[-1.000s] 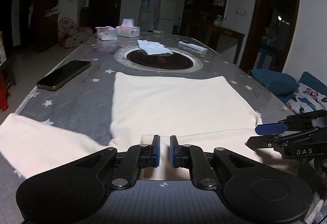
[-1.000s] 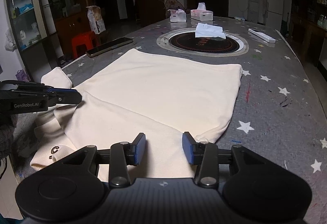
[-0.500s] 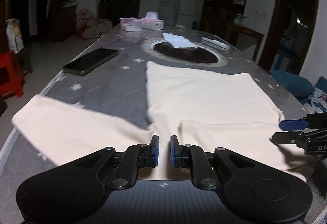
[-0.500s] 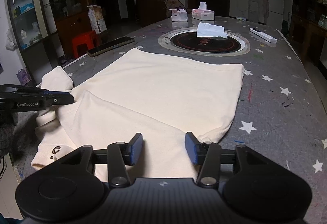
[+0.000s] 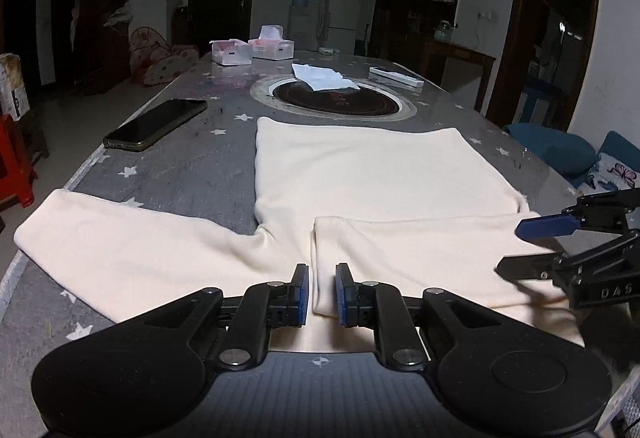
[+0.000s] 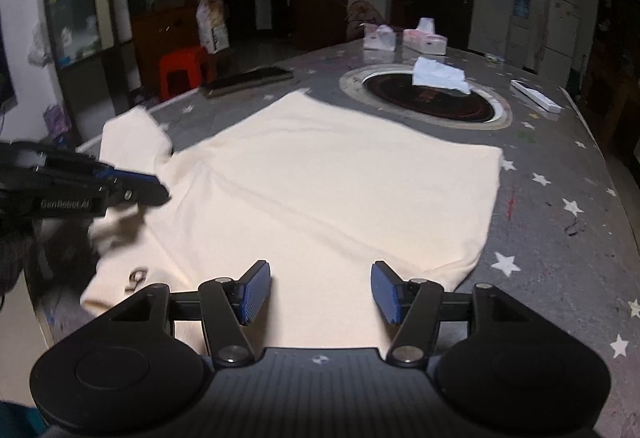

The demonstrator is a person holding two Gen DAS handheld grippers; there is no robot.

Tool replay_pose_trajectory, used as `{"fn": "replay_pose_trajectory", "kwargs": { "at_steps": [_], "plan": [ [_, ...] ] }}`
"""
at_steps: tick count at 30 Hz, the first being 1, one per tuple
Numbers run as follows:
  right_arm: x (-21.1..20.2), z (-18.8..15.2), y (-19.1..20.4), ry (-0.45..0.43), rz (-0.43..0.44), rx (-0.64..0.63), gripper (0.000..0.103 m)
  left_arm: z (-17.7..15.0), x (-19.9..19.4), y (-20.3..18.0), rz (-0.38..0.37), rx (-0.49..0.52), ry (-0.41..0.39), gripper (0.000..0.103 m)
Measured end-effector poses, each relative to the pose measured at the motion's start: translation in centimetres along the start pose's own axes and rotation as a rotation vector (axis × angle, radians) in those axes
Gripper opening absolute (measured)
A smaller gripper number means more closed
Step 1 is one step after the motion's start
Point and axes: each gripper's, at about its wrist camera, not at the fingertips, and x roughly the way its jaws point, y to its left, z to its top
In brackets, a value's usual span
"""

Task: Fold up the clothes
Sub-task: 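Fold the grasped printed side inward with the left gripper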

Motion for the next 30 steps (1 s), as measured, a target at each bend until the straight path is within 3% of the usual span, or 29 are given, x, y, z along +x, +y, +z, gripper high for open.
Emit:
{"fn": "replay_pose_trajectory", "kwargs": {
  "at_steps": [10, 15, 30],
  "plan": [
    [-0.1, -0.6, 1.3, -0.01, 0.005, -0.045, 0.058, -0.4, -0.7, -0.3, -0.012, 0.032, -0.003, 0.014],
    [-0.1, -0.5, 1.1, -0.01, -0.001, -0.042, 0.063, -0.3, -1.3, -0.5, -0.005, 0.05, -0.027, 0.003],
    [0.0, -0.6, 0.9, -0.008, -0.006, -0.036, 0.068, 0.2, -1.9, 0.5, 0.022, -0.008, -0.031, 0.006]
  ]
}}
